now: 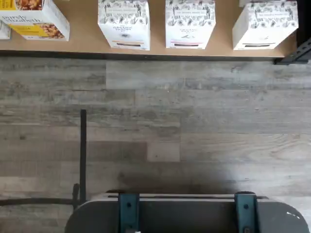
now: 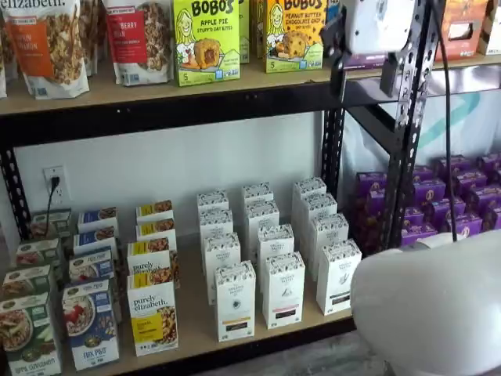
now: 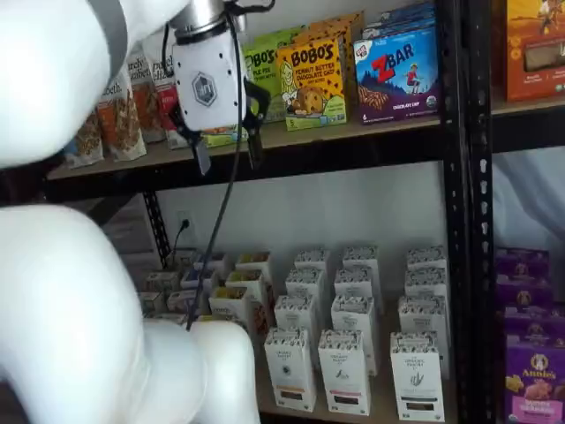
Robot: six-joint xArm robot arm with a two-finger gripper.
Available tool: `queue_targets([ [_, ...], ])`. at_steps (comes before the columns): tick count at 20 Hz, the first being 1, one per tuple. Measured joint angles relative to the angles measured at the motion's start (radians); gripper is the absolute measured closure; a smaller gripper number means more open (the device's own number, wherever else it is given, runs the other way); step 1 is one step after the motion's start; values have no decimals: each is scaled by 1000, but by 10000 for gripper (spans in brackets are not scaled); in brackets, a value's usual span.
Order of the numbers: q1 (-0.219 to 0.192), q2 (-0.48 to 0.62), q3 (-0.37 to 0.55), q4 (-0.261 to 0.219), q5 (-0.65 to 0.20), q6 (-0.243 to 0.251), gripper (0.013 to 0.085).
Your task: Pick up the white box with a yellow strip in the middle, on the bottom shelf, the fourth box from the left
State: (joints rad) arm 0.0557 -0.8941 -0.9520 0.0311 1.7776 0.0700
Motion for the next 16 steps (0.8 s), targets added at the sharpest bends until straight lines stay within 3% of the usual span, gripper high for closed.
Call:
queue_targets([
  [6, 27, 1, 108, -32, -107, 21, 130],
  [10, 34, -10, 210, -24, -236, 30, 130],
  [16, 61, 36, 293, -13, -349, 55, 130],
])
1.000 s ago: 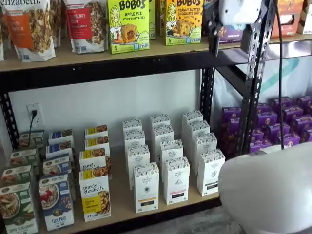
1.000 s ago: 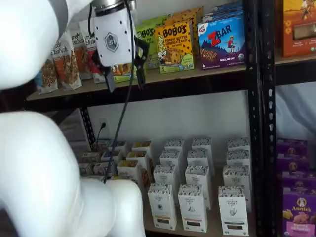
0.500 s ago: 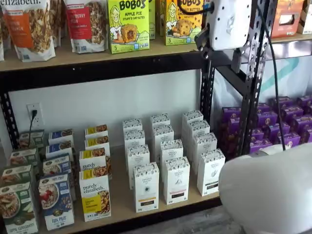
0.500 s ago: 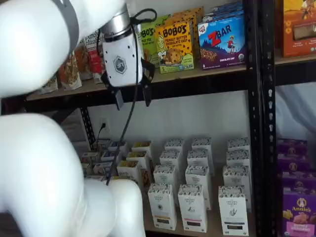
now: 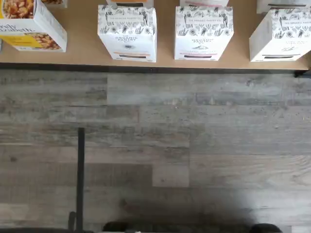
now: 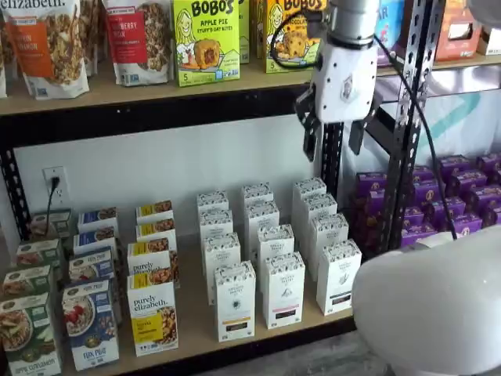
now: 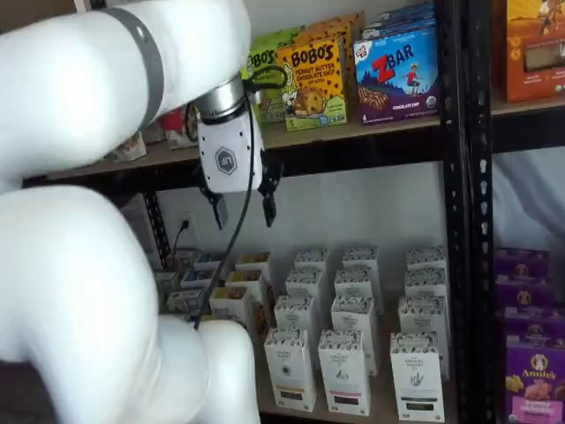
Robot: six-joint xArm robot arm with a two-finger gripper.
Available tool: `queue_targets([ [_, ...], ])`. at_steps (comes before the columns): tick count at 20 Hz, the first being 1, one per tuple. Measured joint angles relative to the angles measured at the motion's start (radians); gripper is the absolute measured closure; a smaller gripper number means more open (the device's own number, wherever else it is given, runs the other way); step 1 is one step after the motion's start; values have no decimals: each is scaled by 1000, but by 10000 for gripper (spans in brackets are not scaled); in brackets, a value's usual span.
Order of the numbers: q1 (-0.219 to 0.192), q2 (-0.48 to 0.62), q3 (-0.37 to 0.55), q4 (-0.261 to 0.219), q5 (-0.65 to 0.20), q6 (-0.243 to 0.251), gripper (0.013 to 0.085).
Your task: Pick up the white box with a yellow strip in the middle, on the bottom shelf, the fourth box from the left
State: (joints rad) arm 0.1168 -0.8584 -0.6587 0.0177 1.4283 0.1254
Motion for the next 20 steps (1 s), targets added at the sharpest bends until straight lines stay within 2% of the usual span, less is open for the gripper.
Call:
queue_targets([
  [2, 18, 23, 20, -11, -34, 19, 130],
  [4, 20, 51, 42, 14, -73, 17, 130],
  [8, 41, 81, 80, 6, -147, 38, 130],
  [11, 47, 115, 115, 27, -229, 35, 130],
  [20, 98, 254, 151, 21, -414, 81, 130],
])
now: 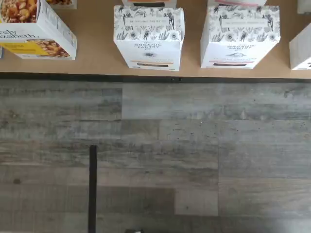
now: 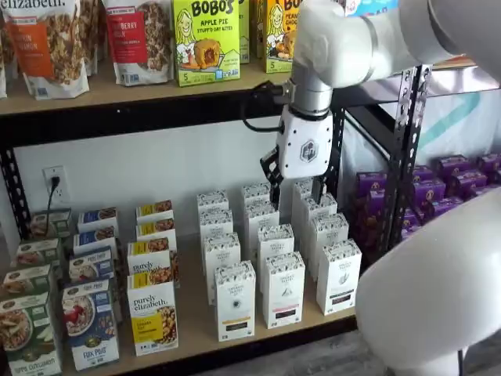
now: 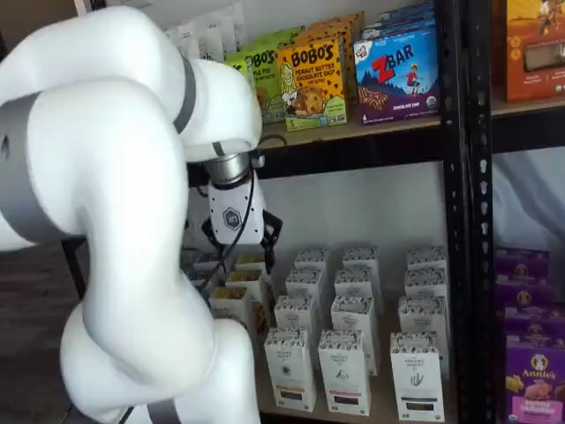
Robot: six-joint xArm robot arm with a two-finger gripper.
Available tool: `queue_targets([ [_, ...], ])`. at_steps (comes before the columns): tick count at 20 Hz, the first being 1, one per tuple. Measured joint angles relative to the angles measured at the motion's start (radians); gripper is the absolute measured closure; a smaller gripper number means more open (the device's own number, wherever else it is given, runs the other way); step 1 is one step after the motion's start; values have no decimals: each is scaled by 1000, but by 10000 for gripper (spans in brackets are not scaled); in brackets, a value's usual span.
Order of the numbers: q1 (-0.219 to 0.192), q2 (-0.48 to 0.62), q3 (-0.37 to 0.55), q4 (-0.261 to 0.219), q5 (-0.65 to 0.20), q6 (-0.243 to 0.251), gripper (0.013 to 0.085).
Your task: Pick up the white box with a yellow strip in the middle, on the bottom shelf, the fourth box from the left
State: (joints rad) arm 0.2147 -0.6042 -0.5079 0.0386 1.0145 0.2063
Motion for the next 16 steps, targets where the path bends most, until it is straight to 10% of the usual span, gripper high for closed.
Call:
queue_targets([
  [16, 35, 337, -42, -121, -227, 114, 130],
])
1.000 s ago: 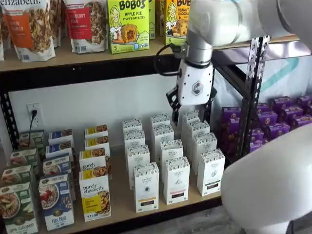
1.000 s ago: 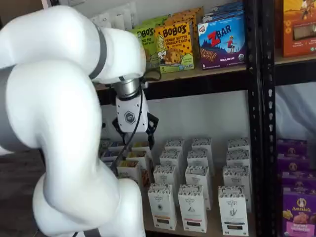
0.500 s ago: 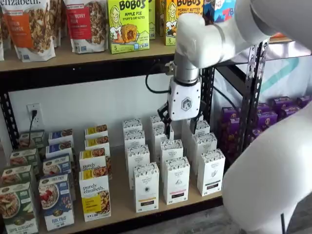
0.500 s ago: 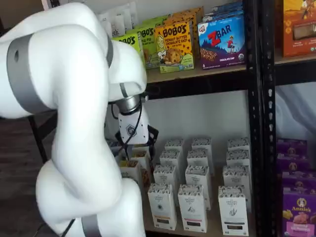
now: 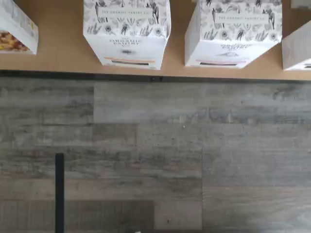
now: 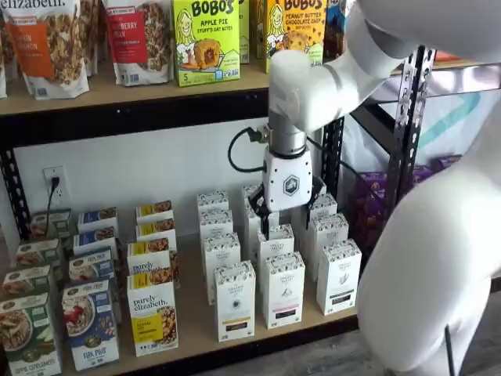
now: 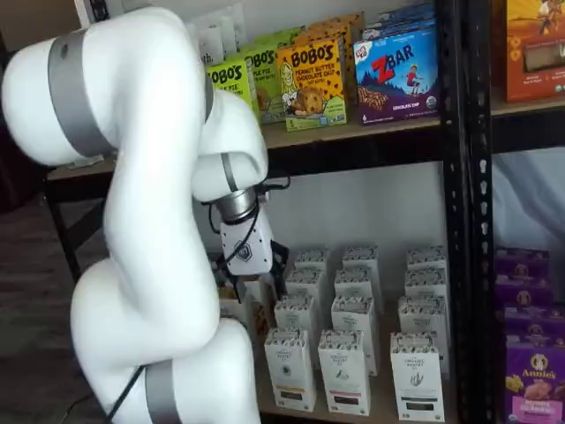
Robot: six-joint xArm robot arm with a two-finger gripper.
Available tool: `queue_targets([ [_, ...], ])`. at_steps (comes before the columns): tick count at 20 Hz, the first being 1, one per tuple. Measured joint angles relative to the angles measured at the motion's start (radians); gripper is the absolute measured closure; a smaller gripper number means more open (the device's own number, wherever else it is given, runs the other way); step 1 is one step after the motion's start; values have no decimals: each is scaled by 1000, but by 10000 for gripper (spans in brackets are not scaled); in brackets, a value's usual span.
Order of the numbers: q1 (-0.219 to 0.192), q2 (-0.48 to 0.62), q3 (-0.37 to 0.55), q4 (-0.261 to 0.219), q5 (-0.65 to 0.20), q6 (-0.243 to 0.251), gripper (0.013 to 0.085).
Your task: Pick up the white box with a yellow strip in the middle, on the bottom shelf, the fourth box from the left
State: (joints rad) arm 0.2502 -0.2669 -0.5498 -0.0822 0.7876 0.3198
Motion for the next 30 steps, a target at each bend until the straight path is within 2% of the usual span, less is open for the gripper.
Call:
queue_targets([
  [2, -7, 31, -5, 12, -20, -15, 130],
  [7, -30, 77, 9, 121, -123, -120, 130],
  [11, -39, 140, 0, 160, -179, -163, 130],
  [16, -39, 207, -11, 172, -247, -176, 130],
  [21, -30, 282, -33, 208, -325, -205, 130],
  [26, -24, 383, -89, 188, -362, -184, 130],
  [30, -17, 455, -128, 205, -397, -195, 130],
])
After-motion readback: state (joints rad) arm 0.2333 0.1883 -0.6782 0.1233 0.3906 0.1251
